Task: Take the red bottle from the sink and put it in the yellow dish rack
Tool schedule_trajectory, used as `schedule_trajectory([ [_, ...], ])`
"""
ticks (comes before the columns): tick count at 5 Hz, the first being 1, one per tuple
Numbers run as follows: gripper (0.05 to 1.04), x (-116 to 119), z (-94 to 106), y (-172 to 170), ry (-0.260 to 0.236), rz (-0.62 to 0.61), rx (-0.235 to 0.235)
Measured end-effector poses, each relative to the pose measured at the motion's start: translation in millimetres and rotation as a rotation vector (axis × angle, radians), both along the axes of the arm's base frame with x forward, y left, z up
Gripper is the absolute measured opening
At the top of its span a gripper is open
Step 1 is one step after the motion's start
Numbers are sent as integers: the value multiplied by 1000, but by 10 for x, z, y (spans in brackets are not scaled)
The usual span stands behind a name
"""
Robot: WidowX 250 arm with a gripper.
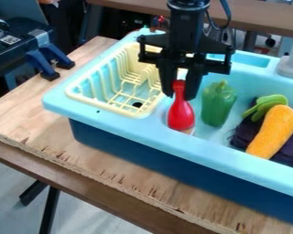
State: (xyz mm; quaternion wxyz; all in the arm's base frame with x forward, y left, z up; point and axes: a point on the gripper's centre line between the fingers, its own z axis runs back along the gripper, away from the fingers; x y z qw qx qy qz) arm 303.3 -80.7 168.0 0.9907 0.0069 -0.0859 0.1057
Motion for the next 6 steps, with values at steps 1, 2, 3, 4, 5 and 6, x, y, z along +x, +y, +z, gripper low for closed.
schedule_trajectory([
  [1,339,26,58,-5,-5,27,-37],
  [2,339,203,366,34,-82,66,-80],
  [3,339,430,574,105,-106,95,-115],
  [4,339,644,750,194,-120,103,-128],
  [5,339,836,849,417,-139,145,-122],
  [6,339,910,936,683,-162,200,-117],
])
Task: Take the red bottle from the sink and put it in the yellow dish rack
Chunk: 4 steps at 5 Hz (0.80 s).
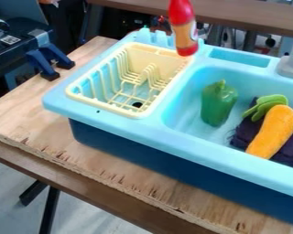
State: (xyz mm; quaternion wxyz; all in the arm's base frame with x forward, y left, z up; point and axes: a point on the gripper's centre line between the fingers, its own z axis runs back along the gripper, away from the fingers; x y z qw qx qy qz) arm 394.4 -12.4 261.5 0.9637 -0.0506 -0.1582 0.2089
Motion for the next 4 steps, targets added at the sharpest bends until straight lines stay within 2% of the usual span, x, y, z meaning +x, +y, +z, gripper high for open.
schedule_trajectory([
  [2,339,20,-15,128,25,38,59],
  [4,339,-19,-184,-11,72,12,76],
])
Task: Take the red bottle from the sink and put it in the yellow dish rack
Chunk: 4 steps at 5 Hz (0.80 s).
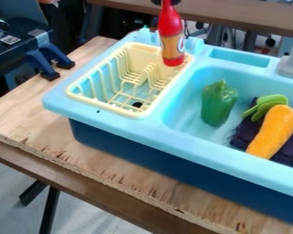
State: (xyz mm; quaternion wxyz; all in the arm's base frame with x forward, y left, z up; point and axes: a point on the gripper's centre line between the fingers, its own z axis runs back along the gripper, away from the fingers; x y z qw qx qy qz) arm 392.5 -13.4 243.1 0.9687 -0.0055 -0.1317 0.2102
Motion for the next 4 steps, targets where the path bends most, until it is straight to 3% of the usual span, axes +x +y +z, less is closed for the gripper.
schedule_trajectory([
  [2,339,62,-308,34,76,7,31],
  [4,339,123,-429,72,93,23,33],
])
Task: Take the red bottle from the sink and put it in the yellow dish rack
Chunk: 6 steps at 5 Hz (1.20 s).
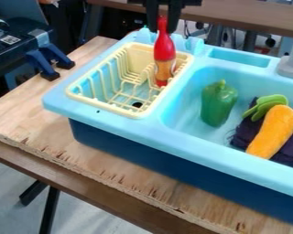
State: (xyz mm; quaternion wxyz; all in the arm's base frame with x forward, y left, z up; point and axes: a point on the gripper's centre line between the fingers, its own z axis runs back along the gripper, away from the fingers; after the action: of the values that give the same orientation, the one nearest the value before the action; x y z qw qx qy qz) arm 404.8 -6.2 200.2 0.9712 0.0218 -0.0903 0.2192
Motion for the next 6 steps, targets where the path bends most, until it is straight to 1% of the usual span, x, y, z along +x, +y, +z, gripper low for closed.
schedule_trajectory([
  [1,339,33,-7,-2,-5,0,0],
  [2,339,53,-10,42,-16,11,-15],
  [3,377,53,-25,55,-22,9,-41],
  [4,684,32,-94,28,-33,-2,-105],
  [5,985,-8,212,18,-124,12,-144],
  [6,1007,-10,246,-32,-136,9,-158],
])
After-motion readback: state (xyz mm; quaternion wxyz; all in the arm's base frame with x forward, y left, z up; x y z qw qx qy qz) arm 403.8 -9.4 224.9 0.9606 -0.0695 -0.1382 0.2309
